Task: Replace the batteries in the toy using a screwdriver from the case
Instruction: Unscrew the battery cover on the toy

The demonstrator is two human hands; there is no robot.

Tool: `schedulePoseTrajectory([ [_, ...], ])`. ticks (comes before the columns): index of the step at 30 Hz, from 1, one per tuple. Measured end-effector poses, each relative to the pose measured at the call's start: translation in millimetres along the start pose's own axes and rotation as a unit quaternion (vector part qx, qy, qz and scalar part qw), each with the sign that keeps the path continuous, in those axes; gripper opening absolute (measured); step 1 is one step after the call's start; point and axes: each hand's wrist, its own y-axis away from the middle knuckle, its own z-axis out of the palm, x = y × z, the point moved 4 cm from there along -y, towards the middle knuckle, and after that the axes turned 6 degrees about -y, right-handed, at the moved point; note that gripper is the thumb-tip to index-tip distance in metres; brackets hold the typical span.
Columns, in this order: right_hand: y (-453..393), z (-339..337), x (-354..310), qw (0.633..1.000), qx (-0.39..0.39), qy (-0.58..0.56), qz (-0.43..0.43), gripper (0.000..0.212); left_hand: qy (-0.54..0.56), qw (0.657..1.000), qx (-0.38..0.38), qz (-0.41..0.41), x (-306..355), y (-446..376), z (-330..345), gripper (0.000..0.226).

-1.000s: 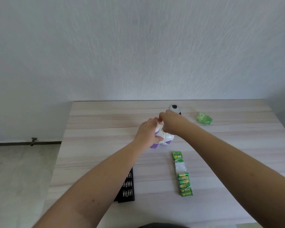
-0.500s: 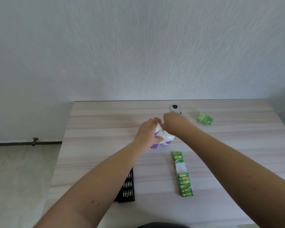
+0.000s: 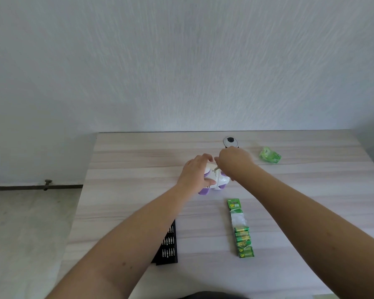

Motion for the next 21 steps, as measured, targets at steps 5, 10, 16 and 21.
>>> schedulePoseTrajectory([
  [5,0.4,-3.6,-4.7,0.999,-0.021,-0.019,-0.015,0.012,-0.002,1.000,0.003,0.001,0.3,-0.3,-0.6,0.066],
  [10,3.6,-2.5,-7.6,0.999,-0.017,-0.018,-0.039,0.029,-0.003,1.000,0.000,0.004,0.7,-1.4,-0.1,0.064],
  [16,5.1,0.4,-8.4,0.998,0.012,-0.014,-0.061,0.030,-0.011,1.000,-0.001,0.005,-0.1,-1.8,1.4,0.065],
  [21,6.9,1.2,-7.8,0.997,0.012,-0.025,-0.068,0.030,-0.008,1.000,0.001,0.003,-0.4,-2.0,1.3,0.064],
])
